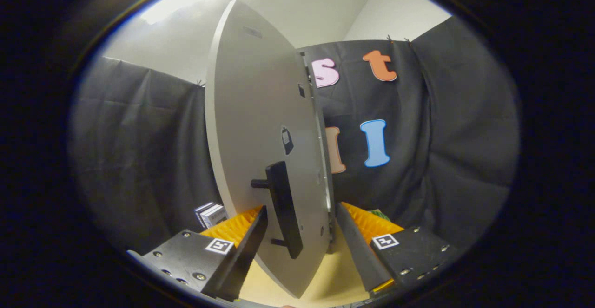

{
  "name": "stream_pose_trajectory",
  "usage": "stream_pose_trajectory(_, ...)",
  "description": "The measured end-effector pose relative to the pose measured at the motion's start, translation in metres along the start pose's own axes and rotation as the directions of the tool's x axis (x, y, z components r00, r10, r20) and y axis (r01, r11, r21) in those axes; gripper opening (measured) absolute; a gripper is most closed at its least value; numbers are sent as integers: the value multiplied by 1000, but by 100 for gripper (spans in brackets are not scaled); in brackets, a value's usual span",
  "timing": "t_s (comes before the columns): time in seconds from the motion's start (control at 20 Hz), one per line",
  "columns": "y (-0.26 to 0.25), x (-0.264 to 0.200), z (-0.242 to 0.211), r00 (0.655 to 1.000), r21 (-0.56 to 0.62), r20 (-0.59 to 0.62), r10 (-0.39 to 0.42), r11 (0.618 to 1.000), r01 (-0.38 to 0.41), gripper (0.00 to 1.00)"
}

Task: Open the shoe cabinet door, grab the shoes and put them into the shoe cabinet, then close the shoe cabinet door.

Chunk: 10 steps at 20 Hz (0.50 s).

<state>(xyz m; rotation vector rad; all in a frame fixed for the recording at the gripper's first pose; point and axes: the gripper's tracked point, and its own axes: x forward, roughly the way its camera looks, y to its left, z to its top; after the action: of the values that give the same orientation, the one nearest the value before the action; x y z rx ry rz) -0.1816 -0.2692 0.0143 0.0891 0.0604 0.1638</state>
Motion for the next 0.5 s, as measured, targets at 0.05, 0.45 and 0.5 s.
stream_pose_trajectory(0.05,8,6,-3,1000,0,-4,9,1000,-9,93)
stream_pose_trajectory(0.45,65,41,-18,993,8,-44,105,994,-105,93)
stream_pose_trajectory(0.5,74,46,-20,991,5,-54,122,993,-122,93)
